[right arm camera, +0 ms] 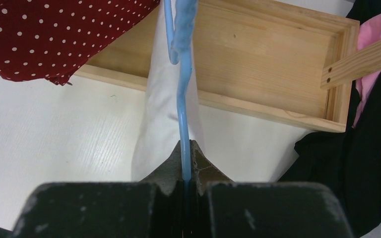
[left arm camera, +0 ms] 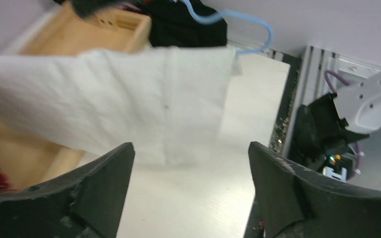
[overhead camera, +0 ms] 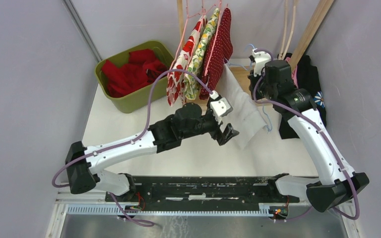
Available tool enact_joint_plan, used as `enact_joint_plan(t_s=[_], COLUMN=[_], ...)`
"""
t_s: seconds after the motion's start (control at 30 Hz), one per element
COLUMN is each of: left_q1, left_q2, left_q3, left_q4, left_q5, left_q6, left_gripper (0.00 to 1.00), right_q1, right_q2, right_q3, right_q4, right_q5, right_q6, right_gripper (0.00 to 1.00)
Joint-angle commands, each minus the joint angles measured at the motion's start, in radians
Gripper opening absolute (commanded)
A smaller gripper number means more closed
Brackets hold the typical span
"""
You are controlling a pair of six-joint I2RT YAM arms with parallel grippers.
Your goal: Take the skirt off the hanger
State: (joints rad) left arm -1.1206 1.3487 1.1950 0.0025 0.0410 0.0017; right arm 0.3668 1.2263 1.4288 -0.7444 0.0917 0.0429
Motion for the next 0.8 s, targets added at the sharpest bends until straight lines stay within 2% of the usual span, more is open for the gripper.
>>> enact_joint_plan(t_s=[0.0,0.2,0.33,0.53,0.77], left_q1=[-0.001,-0.010,-0.030,-0.058,-0.063], left_q2=[0.002,0.101,0.218,0.431,0.474], left_q3=[-0.061,-0.061,-0.023,0.126,0.142], left_q4=[0.185,0.285,0.433,0.409,0.410], left_q5=[0.127,0.151,-0.016,-0.191,-0.436], left_q6=[-0.115,-0.149,-0.188,-0.187,-0.196], left_gripper=[0.97,0.99,0.99,0.99,0.99], right_q1=[0.002,0.003,0.003,0.005,0.013], right_q2=[0.007,0.026,0.026,0.040,0.034], right_q3=[0.070,0.083,0.075,0.105,0.108], right_q4=[0.101,0.114,0.117,0.121,0.125], right_q5=[0.016,0.000,-0.001,0.012,-0.007], right_q6=[-0.003,0.011,0.018,0.015,0.026], right_gripper=[0.01,0.01,0.01,0.01,0.01])
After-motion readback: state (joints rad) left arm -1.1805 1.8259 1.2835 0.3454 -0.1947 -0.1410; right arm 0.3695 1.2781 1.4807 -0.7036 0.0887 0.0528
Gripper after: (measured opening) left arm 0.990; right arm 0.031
